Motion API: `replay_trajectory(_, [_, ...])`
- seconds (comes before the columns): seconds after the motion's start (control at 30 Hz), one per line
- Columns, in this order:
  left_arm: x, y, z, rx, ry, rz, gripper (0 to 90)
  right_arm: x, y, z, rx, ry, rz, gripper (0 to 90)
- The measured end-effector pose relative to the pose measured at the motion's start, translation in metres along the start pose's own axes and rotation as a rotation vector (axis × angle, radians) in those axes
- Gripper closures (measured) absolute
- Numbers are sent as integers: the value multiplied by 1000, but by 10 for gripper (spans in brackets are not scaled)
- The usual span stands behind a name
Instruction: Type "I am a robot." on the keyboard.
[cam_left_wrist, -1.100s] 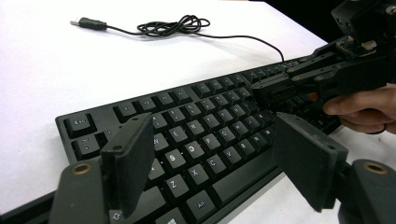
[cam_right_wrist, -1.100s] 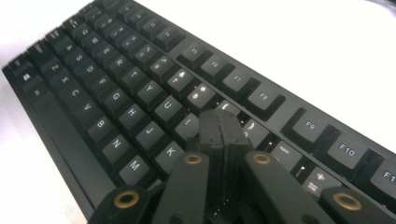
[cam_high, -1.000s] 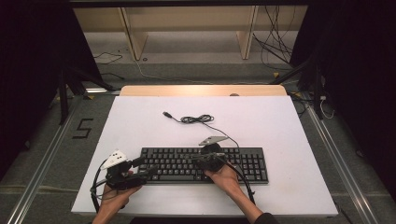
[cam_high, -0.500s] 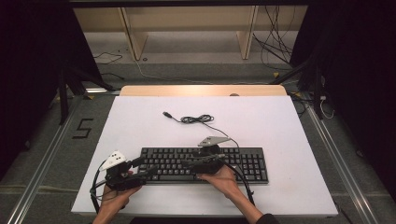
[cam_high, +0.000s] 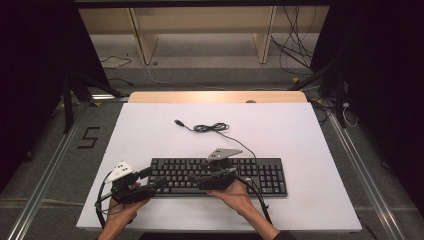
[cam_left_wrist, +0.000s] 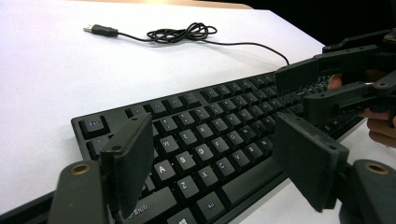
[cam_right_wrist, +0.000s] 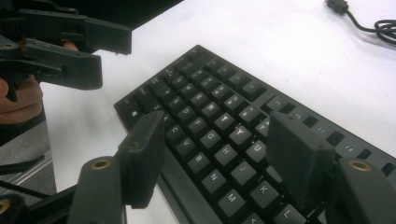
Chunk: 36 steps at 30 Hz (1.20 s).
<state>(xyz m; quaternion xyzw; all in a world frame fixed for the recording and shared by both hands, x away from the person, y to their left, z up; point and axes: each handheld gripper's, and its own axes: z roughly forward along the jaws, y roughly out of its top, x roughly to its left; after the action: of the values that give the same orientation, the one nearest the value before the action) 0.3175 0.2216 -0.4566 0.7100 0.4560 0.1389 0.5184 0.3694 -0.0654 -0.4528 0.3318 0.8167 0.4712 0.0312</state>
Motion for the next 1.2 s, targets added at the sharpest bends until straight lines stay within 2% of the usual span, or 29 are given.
replay_trajectory(0.2, [0, 0, -1, -2, 1, -3, 289, 2, 0, 3, 7, 3, -7, 408])
replay_trajectory(0.43, [0, 0, -1, -4, 3, -6, 289, 6, 1, 8, 18, 4, -22, 482])
replay_trajectory(0.57, [0, 0, -1, 0, 3, -2, 289, 7, 1, 10, 30, 5, -31, 552])
replay_trajectory(0.87, [1, -1, -5, -7, 10, -12, 289, 7, 0, 14, 51, -8, -46, 773])
replay_trajectory(1.2, [1, -1, -4, -4, 9, -9, 288, 8, -2, 23, 95, -32, -58, 891])
